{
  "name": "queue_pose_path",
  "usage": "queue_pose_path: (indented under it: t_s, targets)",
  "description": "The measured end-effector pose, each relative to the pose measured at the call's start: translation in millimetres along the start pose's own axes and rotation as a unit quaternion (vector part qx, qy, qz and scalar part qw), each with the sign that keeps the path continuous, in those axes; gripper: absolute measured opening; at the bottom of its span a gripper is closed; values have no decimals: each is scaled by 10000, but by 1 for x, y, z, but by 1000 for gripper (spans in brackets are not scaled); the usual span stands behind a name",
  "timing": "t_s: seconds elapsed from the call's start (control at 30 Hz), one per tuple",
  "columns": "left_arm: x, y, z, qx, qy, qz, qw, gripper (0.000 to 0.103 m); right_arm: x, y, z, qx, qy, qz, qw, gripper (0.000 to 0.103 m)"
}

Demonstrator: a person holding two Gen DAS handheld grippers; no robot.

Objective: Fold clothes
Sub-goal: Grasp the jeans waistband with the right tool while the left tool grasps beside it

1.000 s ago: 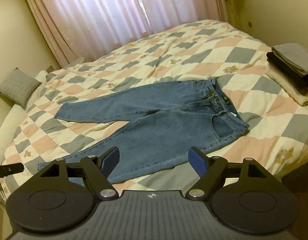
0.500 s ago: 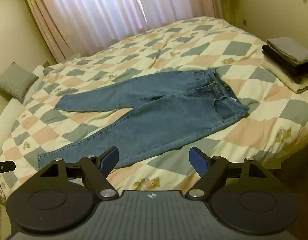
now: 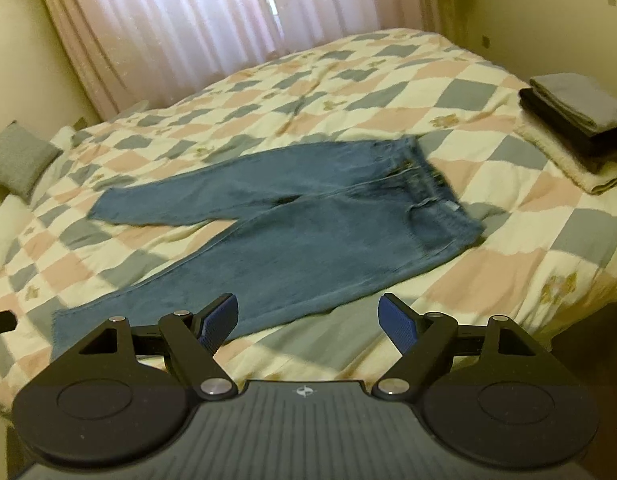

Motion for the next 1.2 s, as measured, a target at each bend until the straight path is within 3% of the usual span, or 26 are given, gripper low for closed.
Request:
queue_pose_path:
  t_s: [0.1, 0.2, 0.27, 0.47, 0.63, 0.77, 0.83, 0.93, 1.03, 1.13, 1.2]
  targets:
    - [37, 18, -29, 16, -248, -131, 9996, 72, 43, 28, -17, 1, -2, -141, 9999, 75]
    - [86, 43, -66, 13, -544, -241, 9982, 70, 92, 65, -42, -99, 164, -133, 9997, 63]
    - [125, 60, -96, -39, -750, -348, 9966, 66, 123, 91, -64, -271, 302, -20, 9992, 47]
    - [247, 99, -193, -230, -1309, -847, 9875, 44, 197, 161, -154, -950, 838, 400, 9911, 40]
    - [332, 113, -278, -244, -1549, -1443, 9770, 41, 246, 199, -239, -1424, 1351, 735, 9778, 40]
    - [375, 120, -341, -162, -1906, -2047, 9599, 56, 272, 195, -287, -1866, 2063, 824, 9570, 40]
    - [392, 119, -366, -80, -2123, -2459, 9457, 56, 281, 186, -306, -2080, 2198, 956, 9483, 40]
    - [417, 110, -397, 75, -2257, -3253, 9182, 56, 292, 183, -322, -2063, 2355, 830, 9461, 40]
    - [434, 97, -414, 102, -2484, -3698, 8952, 51, 301, 192, -332, -1891, 2579, 501, 9462, 40]
    - [445, 87, -423, 142, -2581, -3885, 8844, 47, 307, 204, -343, -1828, 2779, 250, 9427, 40]
    - [450, 83, -428, 90, -2623, -4009, 8777, 41, 311, 210, -350, -1860, 2975, 140, 9363, 34]
Point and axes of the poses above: each gripper's, at about its wrist camera, not at the fingertips, and z roughly against the way its jaws point, x to its right, y to its top, the point moved 4 cm from there along -z, roughly the way its jaws point, and after that the axes turned 8 degrees about y, right-handed, at the moved point
